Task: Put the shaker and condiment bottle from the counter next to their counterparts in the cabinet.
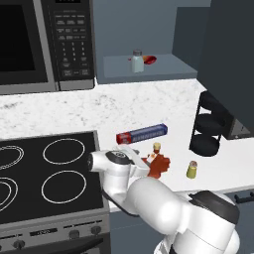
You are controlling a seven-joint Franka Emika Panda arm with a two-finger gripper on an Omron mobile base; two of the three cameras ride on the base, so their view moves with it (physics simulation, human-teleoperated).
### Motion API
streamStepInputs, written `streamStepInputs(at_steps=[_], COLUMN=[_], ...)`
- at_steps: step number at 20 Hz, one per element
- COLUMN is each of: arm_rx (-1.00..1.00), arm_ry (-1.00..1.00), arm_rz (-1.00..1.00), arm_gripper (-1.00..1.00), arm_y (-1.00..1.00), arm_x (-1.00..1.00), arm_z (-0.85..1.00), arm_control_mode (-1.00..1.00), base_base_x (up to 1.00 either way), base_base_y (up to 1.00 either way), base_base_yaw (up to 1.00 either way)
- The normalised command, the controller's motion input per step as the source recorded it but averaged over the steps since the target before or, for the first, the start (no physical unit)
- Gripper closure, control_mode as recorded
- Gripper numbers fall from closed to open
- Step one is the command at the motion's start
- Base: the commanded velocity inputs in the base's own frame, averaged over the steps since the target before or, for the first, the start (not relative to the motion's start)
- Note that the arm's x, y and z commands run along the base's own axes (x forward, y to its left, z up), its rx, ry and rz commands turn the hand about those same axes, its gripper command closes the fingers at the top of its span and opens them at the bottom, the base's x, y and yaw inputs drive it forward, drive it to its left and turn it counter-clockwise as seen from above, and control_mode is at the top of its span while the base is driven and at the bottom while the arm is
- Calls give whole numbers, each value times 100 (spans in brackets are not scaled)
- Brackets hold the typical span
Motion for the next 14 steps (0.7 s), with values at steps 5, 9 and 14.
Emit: streamStepInputs(at_steps=[5, 9, 14], arm_rx=[0, 0, 0], arm_ry=[0, 0, 0], arm_rz=[0, 0, 0], arm_gripper=[-100, -100, -100], arm_y=[-4, -4, 0], arm_x=[2, 6, 15], arm_z=[-4, -19, -19], arm_control_mode=[-100, -100, -100], base_base_x=[0, 0, 0], base_base_y=[0, 0, 0], base_base_yaw=[0, 0, 0])
